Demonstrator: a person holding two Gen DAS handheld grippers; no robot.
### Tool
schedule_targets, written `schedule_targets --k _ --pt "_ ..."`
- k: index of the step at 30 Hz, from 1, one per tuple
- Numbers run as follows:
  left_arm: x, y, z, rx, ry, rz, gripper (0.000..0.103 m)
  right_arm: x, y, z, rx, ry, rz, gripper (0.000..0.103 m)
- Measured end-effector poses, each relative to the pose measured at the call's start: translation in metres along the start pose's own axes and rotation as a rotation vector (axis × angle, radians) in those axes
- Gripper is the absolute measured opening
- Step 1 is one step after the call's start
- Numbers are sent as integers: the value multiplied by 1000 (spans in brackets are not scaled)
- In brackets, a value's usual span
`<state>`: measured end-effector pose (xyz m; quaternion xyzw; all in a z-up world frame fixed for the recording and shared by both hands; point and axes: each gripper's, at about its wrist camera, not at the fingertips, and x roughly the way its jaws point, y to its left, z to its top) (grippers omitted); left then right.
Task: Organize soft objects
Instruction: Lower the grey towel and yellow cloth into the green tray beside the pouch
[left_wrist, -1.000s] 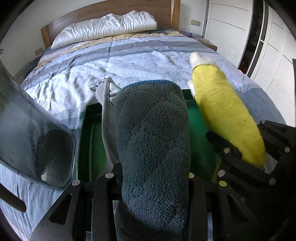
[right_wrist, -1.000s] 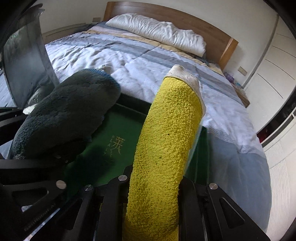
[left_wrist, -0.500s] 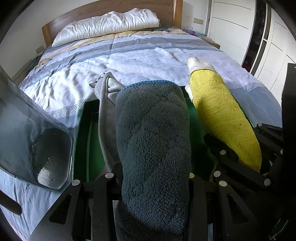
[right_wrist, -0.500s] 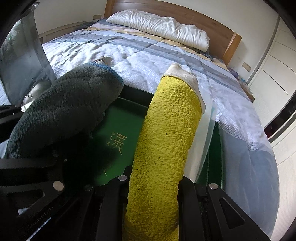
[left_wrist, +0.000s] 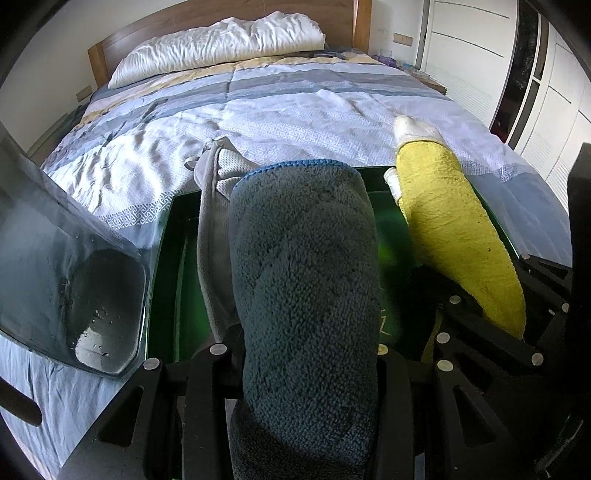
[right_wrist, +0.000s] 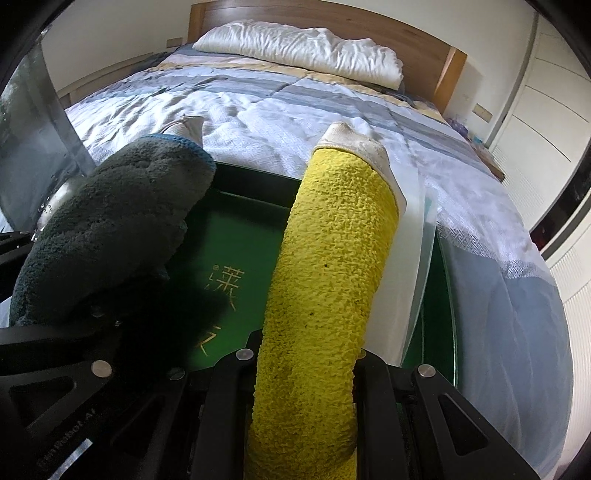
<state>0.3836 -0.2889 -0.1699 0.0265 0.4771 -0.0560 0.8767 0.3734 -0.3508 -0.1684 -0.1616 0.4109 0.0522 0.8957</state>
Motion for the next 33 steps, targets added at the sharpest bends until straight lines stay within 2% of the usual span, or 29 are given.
schedule_targets --k 19,33 --pt "-27 -1 9 14 -107 17 32 -22 -6 -10 65 -63 -27 16" --pt "-22 3 7 3 -100 19 32 -15 -5 -13 72 -39 -41 17"
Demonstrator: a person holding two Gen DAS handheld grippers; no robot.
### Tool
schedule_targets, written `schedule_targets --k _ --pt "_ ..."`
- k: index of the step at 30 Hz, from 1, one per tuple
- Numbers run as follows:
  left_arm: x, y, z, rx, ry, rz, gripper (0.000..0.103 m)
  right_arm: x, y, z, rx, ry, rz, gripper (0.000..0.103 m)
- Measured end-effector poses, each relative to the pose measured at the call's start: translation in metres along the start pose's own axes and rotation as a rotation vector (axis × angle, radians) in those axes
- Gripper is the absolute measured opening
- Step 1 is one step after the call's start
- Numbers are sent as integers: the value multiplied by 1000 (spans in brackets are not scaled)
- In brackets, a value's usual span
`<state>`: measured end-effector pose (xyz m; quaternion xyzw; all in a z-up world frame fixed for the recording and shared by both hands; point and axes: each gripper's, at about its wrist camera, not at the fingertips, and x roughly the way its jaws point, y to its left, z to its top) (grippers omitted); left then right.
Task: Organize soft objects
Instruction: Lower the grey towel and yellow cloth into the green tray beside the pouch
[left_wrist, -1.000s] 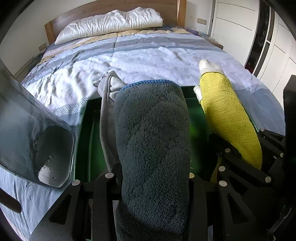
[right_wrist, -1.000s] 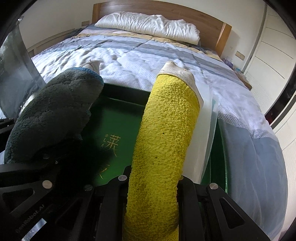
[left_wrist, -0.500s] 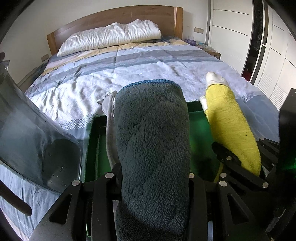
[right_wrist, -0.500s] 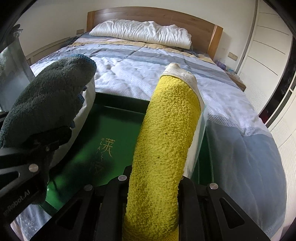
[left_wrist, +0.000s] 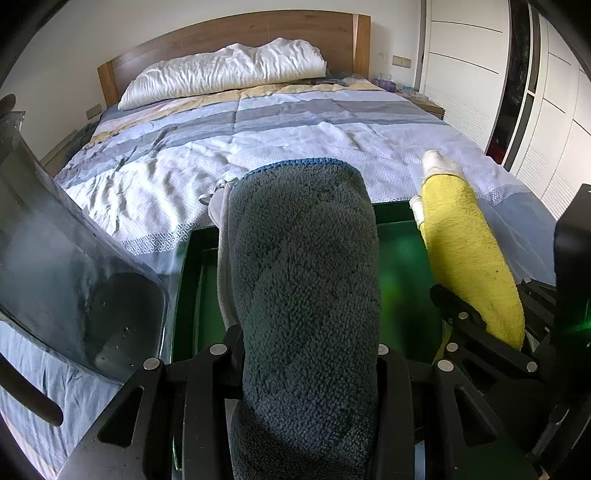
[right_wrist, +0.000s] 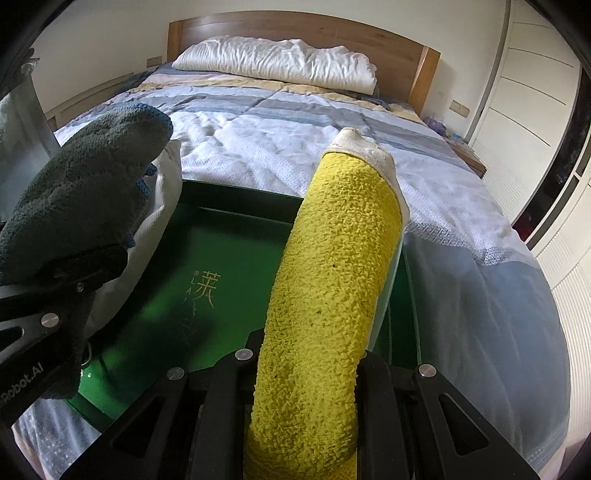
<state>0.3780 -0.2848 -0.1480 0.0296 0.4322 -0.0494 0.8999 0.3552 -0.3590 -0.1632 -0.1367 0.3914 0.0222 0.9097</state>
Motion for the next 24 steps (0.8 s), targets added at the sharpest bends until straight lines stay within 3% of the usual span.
schedule_targets --k 24 --pt "3 -4 -2 3 4 -19 32 9 -2 5 -16 9 22 18"
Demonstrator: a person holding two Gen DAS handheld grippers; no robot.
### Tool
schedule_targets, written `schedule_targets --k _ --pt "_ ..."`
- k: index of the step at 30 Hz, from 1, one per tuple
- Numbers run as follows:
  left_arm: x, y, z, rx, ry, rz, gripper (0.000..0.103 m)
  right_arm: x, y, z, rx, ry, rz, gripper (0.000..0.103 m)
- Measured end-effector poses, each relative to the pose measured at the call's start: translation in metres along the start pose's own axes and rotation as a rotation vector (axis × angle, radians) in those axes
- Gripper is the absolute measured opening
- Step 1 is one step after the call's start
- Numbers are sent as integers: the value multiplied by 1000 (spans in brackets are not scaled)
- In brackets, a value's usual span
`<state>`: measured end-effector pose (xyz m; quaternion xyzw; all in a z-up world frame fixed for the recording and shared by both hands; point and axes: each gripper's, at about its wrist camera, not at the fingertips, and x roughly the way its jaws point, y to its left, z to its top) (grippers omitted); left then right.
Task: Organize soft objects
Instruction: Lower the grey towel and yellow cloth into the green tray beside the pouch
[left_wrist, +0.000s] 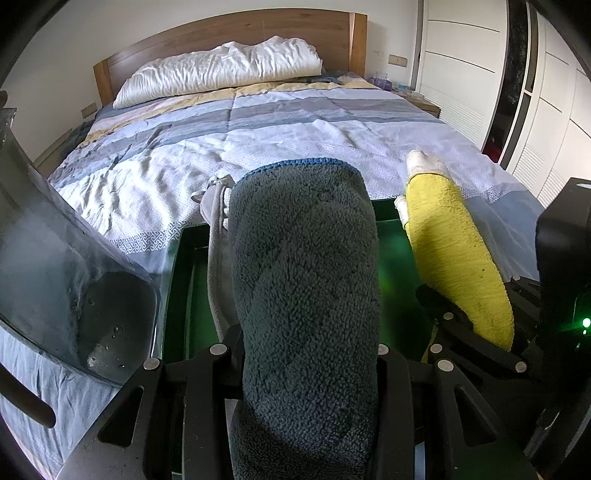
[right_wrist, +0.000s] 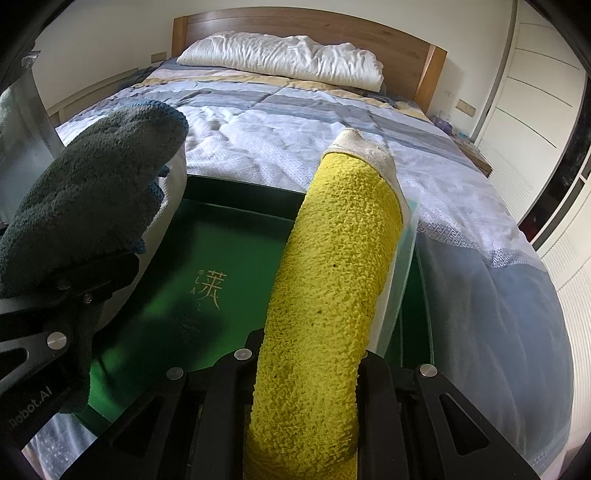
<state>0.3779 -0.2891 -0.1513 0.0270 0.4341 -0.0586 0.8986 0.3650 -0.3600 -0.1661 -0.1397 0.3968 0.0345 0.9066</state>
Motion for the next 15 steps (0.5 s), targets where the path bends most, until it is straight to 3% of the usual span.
schedule_targets --k 15 --pt "-1 5 1 -11 -5 -4 32 9 4 5 8 13 45 19"
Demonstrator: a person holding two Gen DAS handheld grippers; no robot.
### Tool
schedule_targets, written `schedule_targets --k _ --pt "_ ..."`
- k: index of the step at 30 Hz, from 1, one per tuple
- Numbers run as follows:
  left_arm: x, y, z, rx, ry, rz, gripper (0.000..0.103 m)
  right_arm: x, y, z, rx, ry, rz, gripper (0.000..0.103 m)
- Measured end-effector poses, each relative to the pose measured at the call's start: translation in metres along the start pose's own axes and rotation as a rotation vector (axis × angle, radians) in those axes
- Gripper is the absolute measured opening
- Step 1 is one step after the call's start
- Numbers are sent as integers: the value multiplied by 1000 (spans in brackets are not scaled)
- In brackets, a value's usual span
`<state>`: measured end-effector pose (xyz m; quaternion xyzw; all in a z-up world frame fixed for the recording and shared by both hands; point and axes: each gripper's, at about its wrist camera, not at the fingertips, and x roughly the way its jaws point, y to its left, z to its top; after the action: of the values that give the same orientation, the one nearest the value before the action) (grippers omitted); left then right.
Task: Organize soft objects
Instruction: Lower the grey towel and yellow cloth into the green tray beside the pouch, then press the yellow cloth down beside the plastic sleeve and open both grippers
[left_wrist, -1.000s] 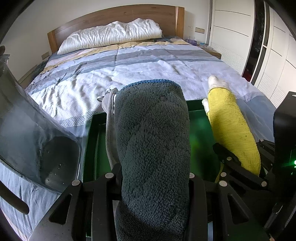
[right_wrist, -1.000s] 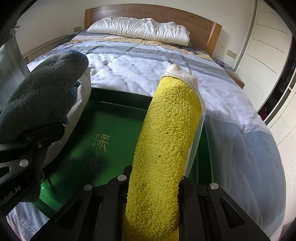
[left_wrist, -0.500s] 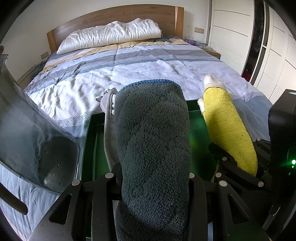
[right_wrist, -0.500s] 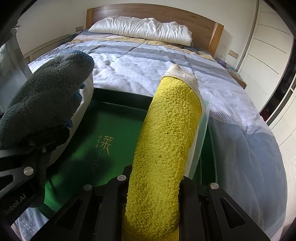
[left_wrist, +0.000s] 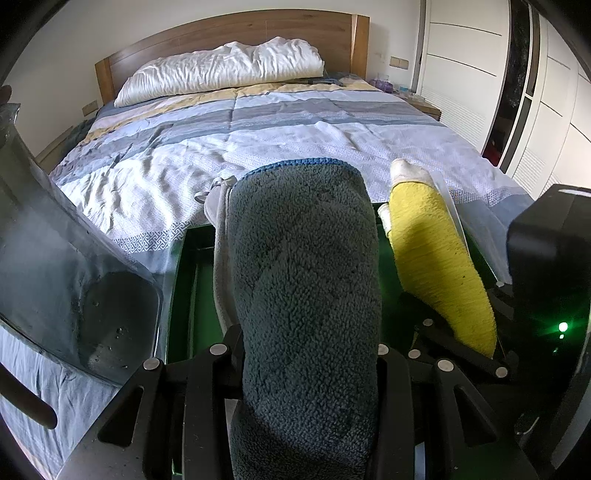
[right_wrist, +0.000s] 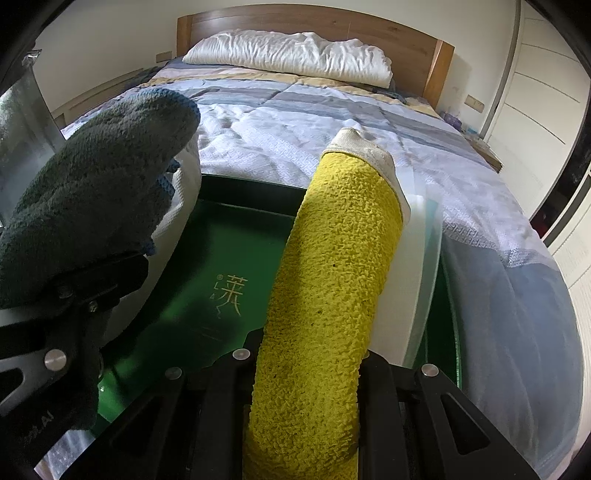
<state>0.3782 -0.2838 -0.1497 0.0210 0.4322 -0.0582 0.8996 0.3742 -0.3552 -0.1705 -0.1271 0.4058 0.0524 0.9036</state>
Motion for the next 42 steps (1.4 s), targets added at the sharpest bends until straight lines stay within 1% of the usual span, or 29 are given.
schedule_targets --k 6,14,16,19,22,23,24,25,26,27,30,38,42 --pt "0 3 -1 -12 1 -7 32 5 0 3 18 3 19 24" --pt "1 7 0 -24 3 -5 32 13 -2 7 41 14 43 25" --pt "2 8 0 -27 7 -5 32 16 -2 7 45 20 50 28" --pt "3 8 0 -27 9 -6 32 18 -3 8 50 22 48 34" --pt "3 8 0 -28 7 -9 32 18 -3 7 57 20 49 42" --pt "3 8 0 -28 8 -10 32 18 -3 7 57 19 47 48" --pt "3 8 0 -29 8 -11 32 18 -3 7 56 18 45 55" --pt "3 8 0 -29 7 -11 32 16 -3 8 56 12 45 60" --pt "3 7 0 -28 7 -12 32 14 -3 7 56 7 47 68" --pt "3 8 0 -28 8 -12 32 12 -3 7 59 1 50 71" --pt "3 8 0 -28 7 -12 32 9 -2 7 62 -7 46 74" --pt "2 7 0 -30 5 -17 32 3 -5 7 75 -28 29 95" --pt "2 7 0 -31 4 -21 32 -2 -9 5 88 -41 33 102"
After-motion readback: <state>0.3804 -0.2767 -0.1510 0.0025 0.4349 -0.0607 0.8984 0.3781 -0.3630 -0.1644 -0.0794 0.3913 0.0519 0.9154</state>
